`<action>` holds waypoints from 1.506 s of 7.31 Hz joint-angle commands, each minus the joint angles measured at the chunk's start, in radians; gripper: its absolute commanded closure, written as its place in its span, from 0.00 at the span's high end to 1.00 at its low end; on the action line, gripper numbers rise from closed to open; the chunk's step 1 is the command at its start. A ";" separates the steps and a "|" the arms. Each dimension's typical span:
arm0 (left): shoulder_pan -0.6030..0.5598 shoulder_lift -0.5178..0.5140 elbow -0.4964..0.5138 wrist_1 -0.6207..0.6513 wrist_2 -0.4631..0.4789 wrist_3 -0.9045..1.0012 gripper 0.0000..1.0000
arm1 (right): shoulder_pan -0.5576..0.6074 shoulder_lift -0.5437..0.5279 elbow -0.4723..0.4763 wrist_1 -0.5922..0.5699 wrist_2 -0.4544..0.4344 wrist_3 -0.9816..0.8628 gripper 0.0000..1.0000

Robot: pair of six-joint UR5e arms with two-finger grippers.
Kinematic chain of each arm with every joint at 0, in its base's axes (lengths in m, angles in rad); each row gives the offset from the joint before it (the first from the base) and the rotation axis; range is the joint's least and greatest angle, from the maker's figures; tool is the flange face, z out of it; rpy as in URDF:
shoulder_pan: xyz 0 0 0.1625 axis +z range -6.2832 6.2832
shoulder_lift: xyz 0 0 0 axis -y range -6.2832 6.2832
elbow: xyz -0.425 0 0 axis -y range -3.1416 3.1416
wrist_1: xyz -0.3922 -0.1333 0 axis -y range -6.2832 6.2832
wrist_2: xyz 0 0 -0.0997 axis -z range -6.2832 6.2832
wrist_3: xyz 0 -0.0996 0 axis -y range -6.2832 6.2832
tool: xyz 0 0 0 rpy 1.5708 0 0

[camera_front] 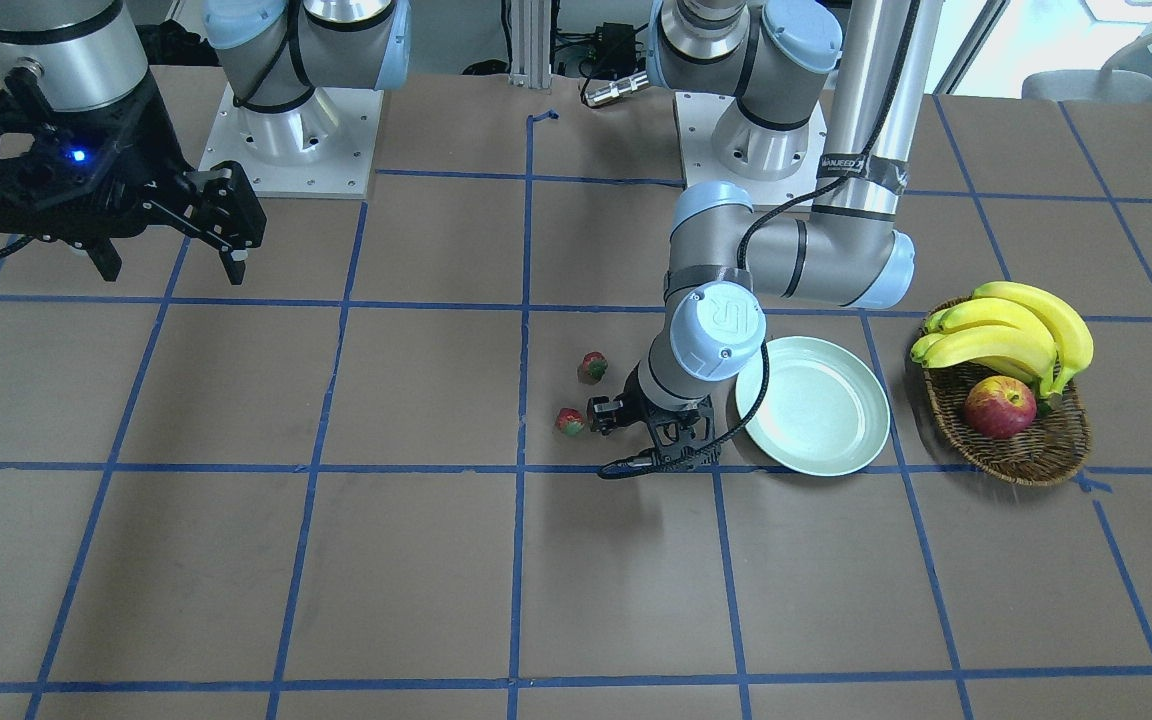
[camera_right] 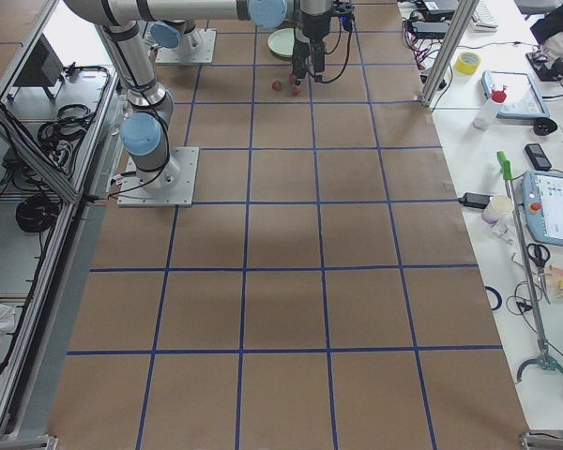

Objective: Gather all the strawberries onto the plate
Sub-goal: 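Lower the left gripper onto the strawberry farthest from the robot and grasp, then carry the strawberry over the plate and open the left gripper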

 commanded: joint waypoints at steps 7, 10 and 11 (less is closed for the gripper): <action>0.015 0.071 0.109 -0.139 0.122 0.028 0.00 | 0.001 -0.002 0.006 -0.003 0.065 0.000 1.00; 0.212 0.142 0.136 -0.305 0.210 0.239 0.00 | 0.001 -0.002 0.003 -0.003 0.065 -0.005 1.00; 0.274 0.139 0.131 -0.302 0.216 0.333 0.00 | 0.001 -0.002 0.007 -0.003 0.065 -0.005 1.00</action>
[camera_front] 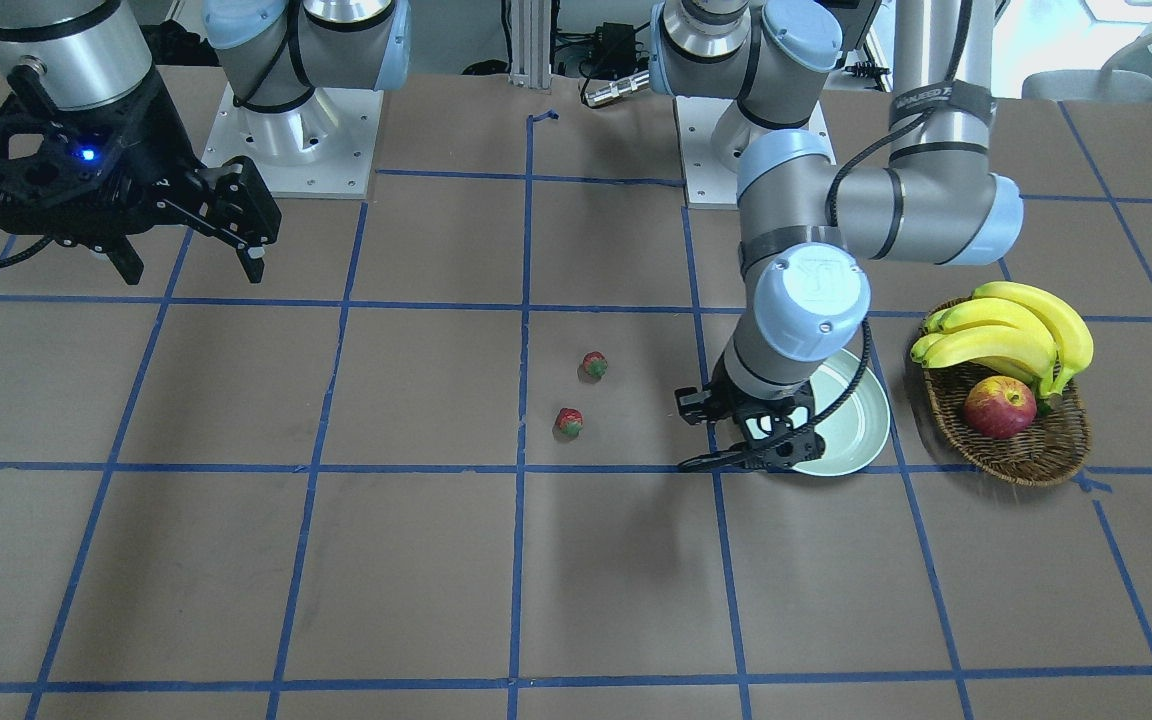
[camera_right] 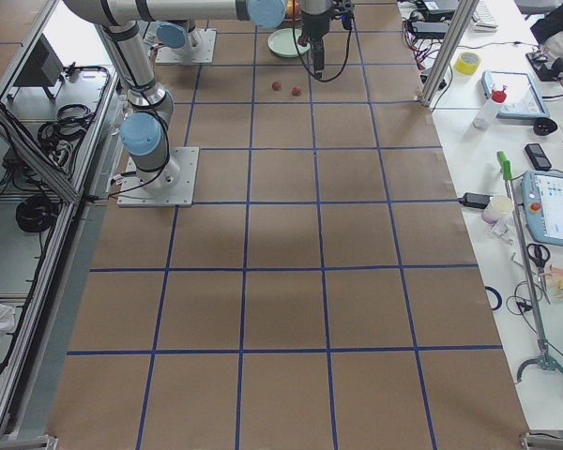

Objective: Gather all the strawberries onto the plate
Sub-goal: 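Carry the strawberry over the plate and open the left gripper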

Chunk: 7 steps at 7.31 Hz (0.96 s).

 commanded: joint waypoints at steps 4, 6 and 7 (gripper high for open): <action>0.195 -0.018 -0.078 0.006 0.079 0.277 0.00 | -0.002 0.002 0.004 0.000 0.000 0.000 1.00; 0.198 -0.035 -0.098 0.006 0.071 0.263 0.00 | -0.002 0.002 0.005 0.000 0.000 -0.001 1.00; 0.198 -0.044 -0.103 0.006 0.070 0.263 0.03 | -0.002 0.002 0.007 0.000 0.000 -0.001 1.00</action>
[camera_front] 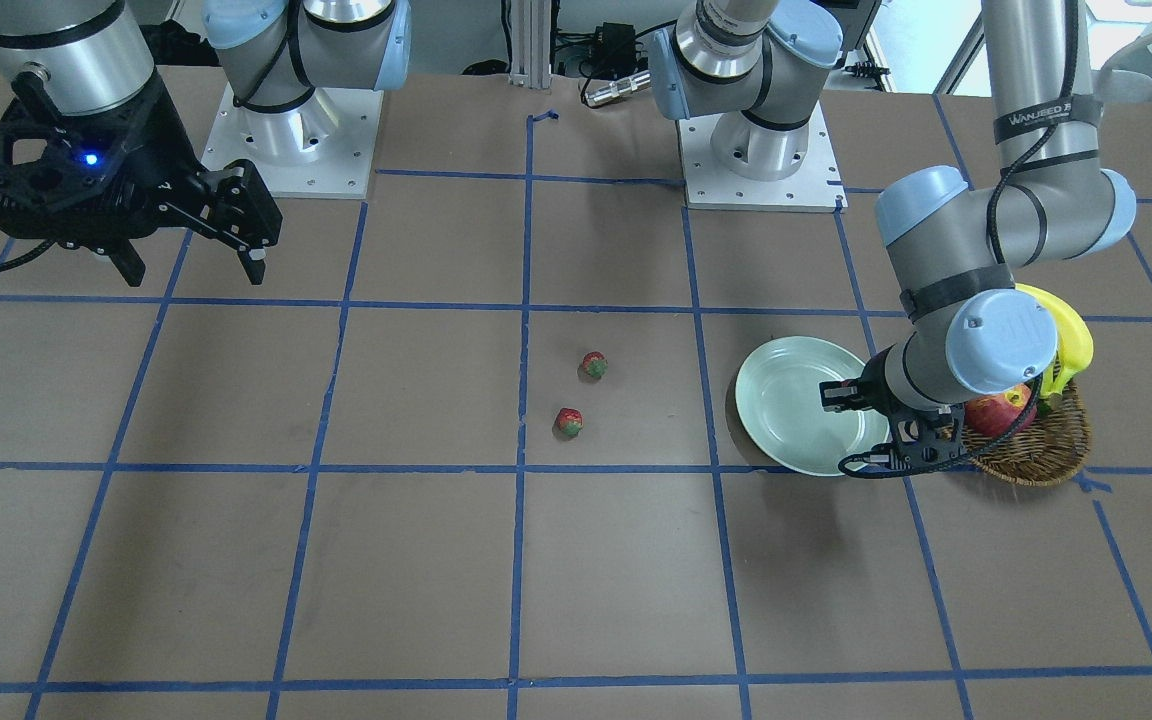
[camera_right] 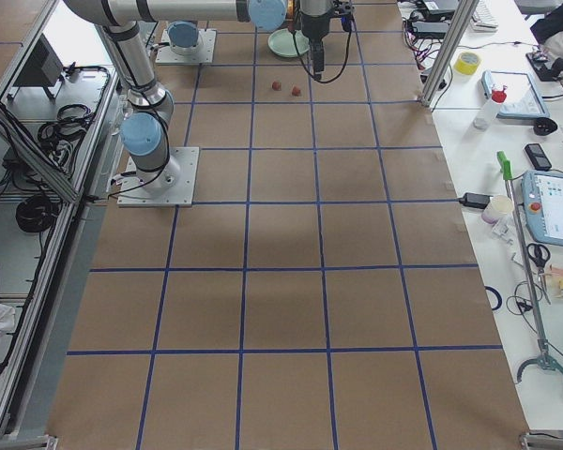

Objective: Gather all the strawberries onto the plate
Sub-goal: 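Carry the strawberry over the plate and open the left gripper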

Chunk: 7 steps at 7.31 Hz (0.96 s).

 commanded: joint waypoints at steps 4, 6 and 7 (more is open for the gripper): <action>-0.006 -0.003 0.029 -0.004 -0.072 -0.106 1.00 | 0.001 0.000 0.003 0.000 0.000 -0.004 1.00; -0.116 0.033 0.102 -0.030 -0.144 -0.180 1.00 | 0.001 0.000 0.003 0.000 0.000 -0.004 1.00; -0.188 0.035 0.127 -0.026 -0.151 -0.273 1.00 | 0.001 0.000 0.003 0.000 0.000 -0.004 1.00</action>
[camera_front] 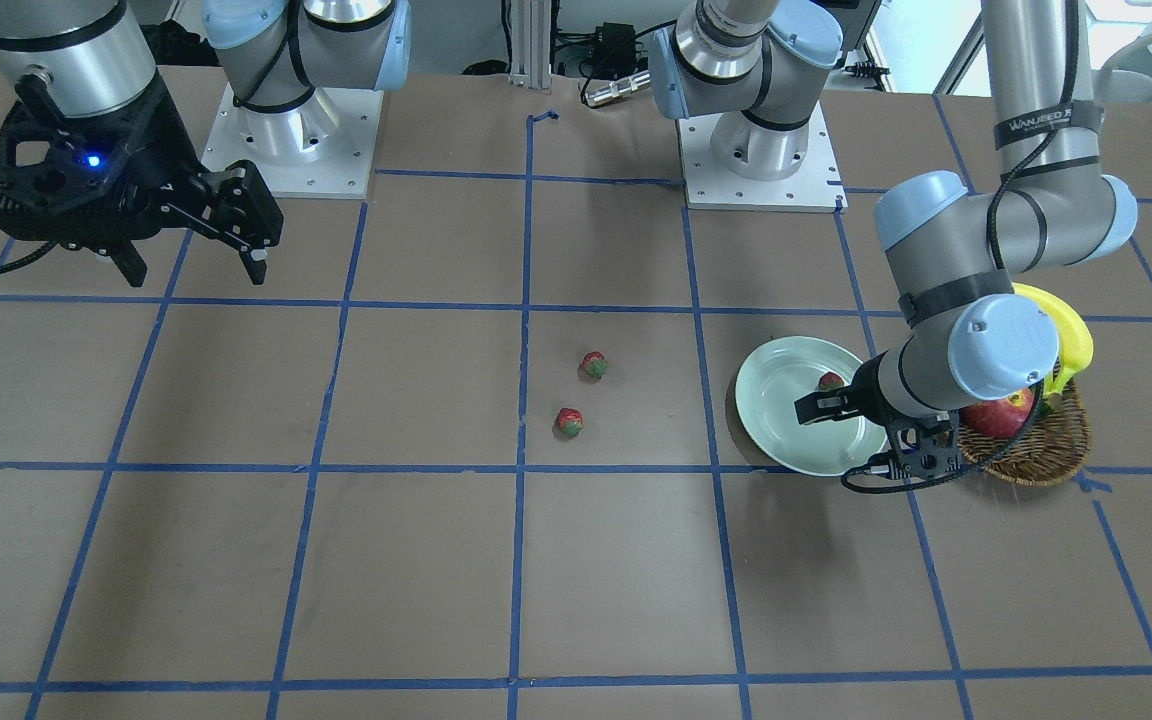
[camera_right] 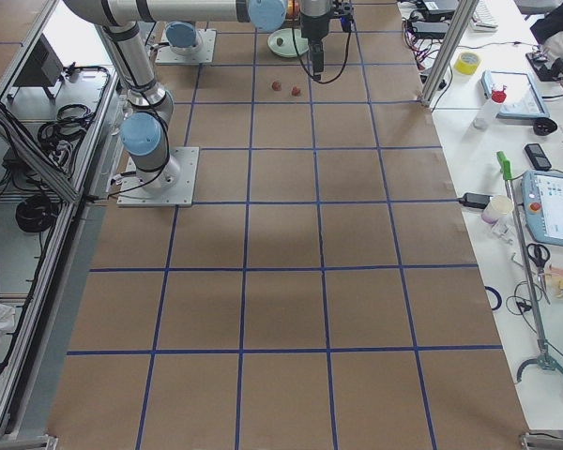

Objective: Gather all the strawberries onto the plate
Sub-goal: 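Return the left gripper to the strawberries and grasp another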

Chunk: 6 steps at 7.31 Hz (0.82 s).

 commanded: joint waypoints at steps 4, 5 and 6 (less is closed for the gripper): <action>-0.263 -0.053 0.026 0.193 -0.189 -0.290 1.00 | 0.000 0.000 0.002 0.000 0.000 0.000 1.00; -0.315 -0.080 0.011 0.253 -0.215 -0.344 1.00 | 0.000 0.000 0.002 0.000 0.000 0.000 1.00; -0.347 -0.114 -0.018 0.318 -0.215 -0.363 1.00 | 0.000 0.000 0.002 0.000 0.000 0.000 1.00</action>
